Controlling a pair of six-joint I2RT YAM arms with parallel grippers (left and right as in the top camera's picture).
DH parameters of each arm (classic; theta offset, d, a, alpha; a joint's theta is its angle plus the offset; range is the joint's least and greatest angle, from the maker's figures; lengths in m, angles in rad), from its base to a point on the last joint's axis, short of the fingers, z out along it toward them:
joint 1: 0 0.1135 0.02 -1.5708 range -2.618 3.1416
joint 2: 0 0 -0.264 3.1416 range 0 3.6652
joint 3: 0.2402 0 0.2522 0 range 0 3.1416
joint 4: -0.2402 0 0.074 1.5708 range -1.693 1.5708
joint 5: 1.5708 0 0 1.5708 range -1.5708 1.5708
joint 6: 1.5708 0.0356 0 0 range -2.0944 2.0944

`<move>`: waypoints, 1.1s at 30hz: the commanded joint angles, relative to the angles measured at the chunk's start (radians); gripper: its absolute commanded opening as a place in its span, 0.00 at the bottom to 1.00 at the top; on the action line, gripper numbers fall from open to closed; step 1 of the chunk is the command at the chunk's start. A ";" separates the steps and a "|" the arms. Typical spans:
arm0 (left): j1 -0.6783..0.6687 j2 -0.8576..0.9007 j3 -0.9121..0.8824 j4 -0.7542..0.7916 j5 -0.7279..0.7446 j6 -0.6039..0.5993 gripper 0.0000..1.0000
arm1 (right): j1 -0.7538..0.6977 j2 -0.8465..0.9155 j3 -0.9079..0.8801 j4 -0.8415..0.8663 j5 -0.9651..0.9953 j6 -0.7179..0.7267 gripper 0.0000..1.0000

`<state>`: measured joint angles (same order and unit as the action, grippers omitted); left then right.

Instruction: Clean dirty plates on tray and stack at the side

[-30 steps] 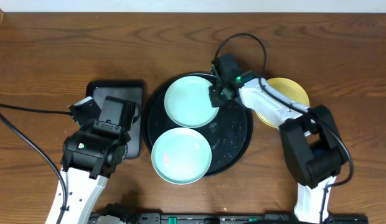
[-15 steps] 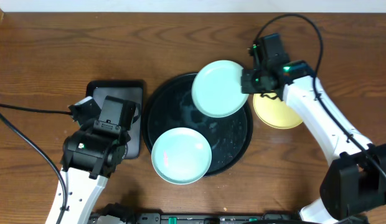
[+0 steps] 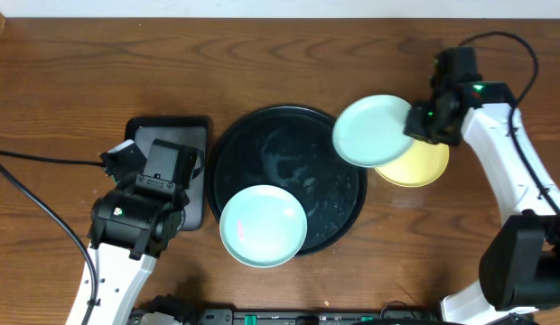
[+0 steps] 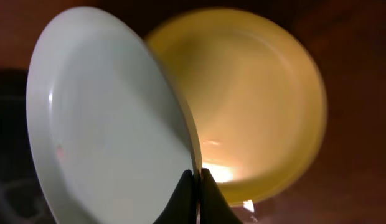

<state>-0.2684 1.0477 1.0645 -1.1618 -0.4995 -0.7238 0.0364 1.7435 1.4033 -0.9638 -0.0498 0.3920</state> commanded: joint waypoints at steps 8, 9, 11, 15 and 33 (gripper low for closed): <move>0.004 0.003 -0.010 0.001 -0.009 0.017 0.08 | -0.169 -0.011 0.000 -0.080 0.113 0.042 0.01; 0.004 0.003 -0.010 0.001 -0.009 0.017 0.08 | -0.176 -0.011 0.000 -0.080 0.113 0.042 0.01; 0.004 0.003 -0.010 0.001 -0.009 0.017 0.08 | -0.182 -0.011 -0.004 -0.079 0.114 0.042 0.01; 0.004 0.003 -0.010 0.001 -0.009 0.017 0.08 | -0.179 -0.010 -0.019 -0.068 0.113 0.042 0.01; 0.004 0.003 -0.010 0.001 -0.009 0.017 0.08 | -0.138 -0.010 -0.120 0.045 0.093 0.042 0.01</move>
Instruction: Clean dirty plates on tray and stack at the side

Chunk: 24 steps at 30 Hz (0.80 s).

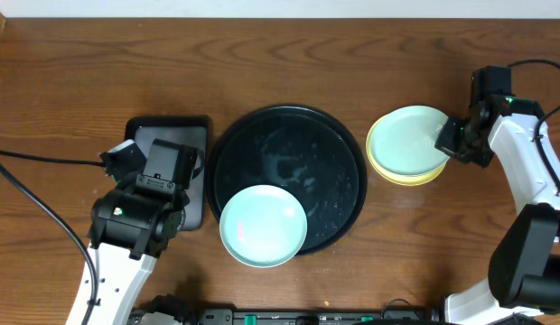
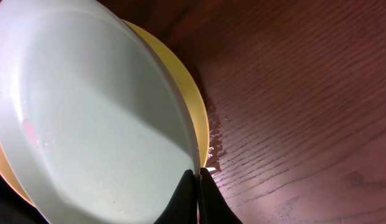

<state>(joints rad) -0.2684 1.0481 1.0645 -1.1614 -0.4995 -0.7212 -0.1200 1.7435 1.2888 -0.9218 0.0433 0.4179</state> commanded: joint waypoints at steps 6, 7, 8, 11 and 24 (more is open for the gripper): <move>0.004 0.003 -0.010 0.000 -0.009 0.014 0.08 | 0.024 -0.010 -0.014 0.009 0.000 0.016 0.01; 0.004 0.003 -0.010 0.000 -0.009 0.014 0.08 | 0.027 -0.010 -0.015 0.011 0.000 0.016 0.01; 0.004 0.003 -0.010 0.000 -0.009 0.014 0.08 | 0.031 -0.010 -0.017 0.014 0.000 0.016 0.01; 0.004 0.003 -0.010 0.000 -0.009 0.014 0.08 | 0.039 -0.010 -0.026 0.023 0.000 0.016 0.01; 0.004 0.003 -0.010 0.000 -0.009 0.014 0.08 | 0.044 -0.010 -0.047 0.040 0.001 0.015 0.17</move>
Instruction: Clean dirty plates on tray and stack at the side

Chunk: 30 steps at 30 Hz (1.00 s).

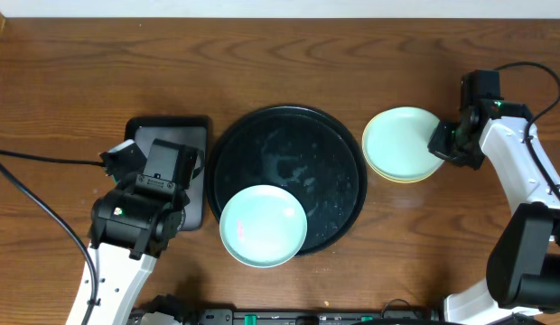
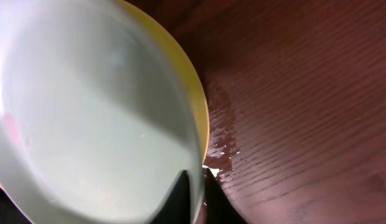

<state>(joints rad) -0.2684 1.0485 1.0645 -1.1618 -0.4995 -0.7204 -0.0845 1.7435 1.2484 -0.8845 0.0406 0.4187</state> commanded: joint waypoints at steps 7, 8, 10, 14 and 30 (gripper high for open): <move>0.004 0.003 -0.010 0.001 -0.009 0.013 0.08 | 0.021 -0.010 -0.007 0.006 -0.025 0.014 0.66; 0.004 0.003 -0.010 0.001 -0.009 0.013 0.08 | 0.026 -0.010 -0.007 0.009 -0.048 0.012 0.68; 0.004 0.003 -0.010 0.001 -0.009 0.013 0.08 | 0.042 -0.010 -0.007 0.023 -0.150 -0.045 0.71; 0.004 0.003 -0.010 0.001 -0.009 0.013 0.08 | 0.091 -0.010 -0.007 0.049 -0.332 -0.130 0.71; 0.004 0.003 -0.010 0.000 -0.009 0.013 0.08 | 0.602 -0.010 -0.007 0.127 -0.341 -0.420 0.65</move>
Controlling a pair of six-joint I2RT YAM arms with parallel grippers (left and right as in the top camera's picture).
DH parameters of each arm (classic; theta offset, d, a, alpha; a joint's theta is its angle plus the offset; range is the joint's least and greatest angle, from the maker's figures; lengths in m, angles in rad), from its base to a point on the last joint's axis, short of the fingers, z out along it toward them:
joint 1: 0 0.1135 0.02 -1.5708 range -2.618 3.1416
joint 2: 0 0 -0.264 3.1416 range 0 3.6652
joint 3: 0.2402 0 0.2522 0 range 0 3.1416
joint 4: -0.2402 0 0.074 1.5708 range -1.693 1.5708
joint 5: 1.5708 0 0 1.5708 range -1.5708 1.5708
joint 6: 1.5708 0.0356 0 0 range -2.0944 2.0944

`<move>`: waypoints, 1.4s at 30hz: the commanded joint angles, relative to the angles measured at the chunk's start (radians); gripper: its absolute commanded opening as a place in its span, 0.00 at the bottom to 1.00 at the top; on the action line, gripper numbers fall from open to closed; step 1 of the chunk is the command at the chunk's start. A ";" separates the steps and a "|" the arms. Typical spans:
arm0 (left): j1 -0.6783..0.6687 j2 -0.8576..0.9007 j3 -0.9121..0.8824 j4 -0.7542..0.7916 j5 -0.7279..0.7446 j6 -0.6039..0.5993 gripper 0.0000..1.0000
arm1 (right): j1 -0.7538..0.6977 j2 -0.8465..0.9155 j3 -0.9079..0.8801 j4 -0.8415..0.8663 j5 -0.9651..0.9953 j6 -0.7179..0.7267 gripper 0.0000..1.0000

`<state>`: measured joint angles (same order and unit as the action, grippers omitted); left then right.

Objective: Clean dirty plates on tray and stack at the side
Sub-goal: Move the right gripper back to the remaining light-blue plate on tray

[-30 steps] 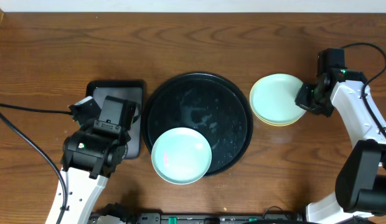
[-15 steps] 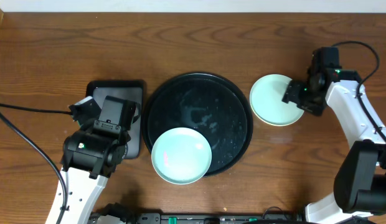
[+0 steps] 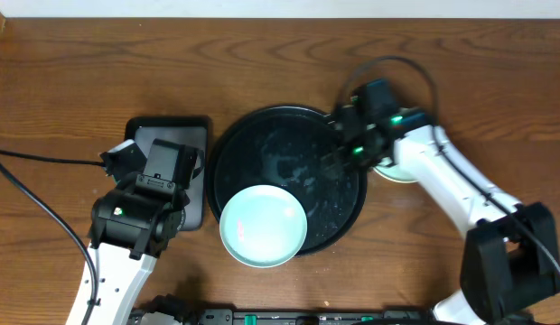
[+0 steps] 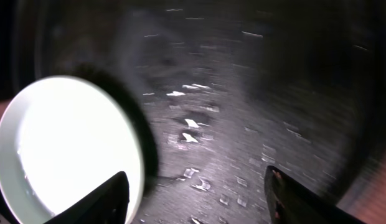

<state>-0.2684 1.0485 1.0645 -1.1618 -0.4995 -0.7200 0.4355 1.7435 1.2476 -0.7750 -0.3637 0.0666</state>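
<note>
A pale blue plate [image 3: 262, 226] lies on the front of the round black tray [image 3: 262, 135]; in the right wrist view this plate [image 4: 68, 143] shows bright white at lower left. My right gripper [image 3: 338, 152] hovers over the tray's right part, open and holding nothing [image 4: 196, 199]; its left fingertip [image 4: 99, 199] is beside the plate's rim. Water spots speckle the wet tray floor [image 4: 243, 93]. Right of the tray, the stacked plates [image 3: 395, 171] are mostly hidden under my right arm. My left arm [image 3: 140, 212] stays at the left; its jaws are not visible.
A black rectangular pad [image 3: 167, 135] lies left of the tray, partly under the left arm. Cables run along the left table edge and above the right arm. The wooden table [image 3: 99, 63] stretches behind the tray.
My right gripper has let go of the pale green plate on the yellow one and opened. It has moved left from the stack to above the tray's right part.
My right gripper held a pale green plate tilted over the yellow plate beside the tray. Then the plate lay down on the yellow one, still pinched at its rim. Now the gripper is open over the tray. The left arm and the blue plate stayed put.
</note>
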 commanded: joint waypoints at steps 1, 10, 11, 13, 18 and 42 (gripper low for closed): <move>0.004 0.003 -0.010 0.000 -0.009 0.013 0.08 | 0.106 -0.010 -0.006 0.023 0.091 -0.068 0.64; 0.004 0.003 -0.010 0.000 -0.009 0.013 0.08 | 0.267 -0.007 -0.006 0.055 0.150 -0.109 0.68; 0.004 0.003 -0.010 0.000 -0.009 0.013 0.08 | 0.274 -0.007 -0.006 0.052 0.150 -0.119 0.69; 0.004 0.003 -0.010 0.000 -0.009 0.013 0.08 | 0.285 -0.003 -0.006 0.045 0.150 -0.128 0.71; 0.004 0.003 -0.010 0.000 -0.009 0.013 0.08 | 0.298 0.012 -0.008 0.011 0.150 -0.128 0.73; 0.004 0.003 -0.010 0.000 -0.009 0.013 0.08 | 0.312 0.043 -0.164 0.181 0.149 -0.105 0.42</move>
<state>-0.2684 1.0485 1.0645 -1.1618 -0.4995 -0.7166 0.7345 1.7775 1.0897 -0.5976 -0.2153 -0.0364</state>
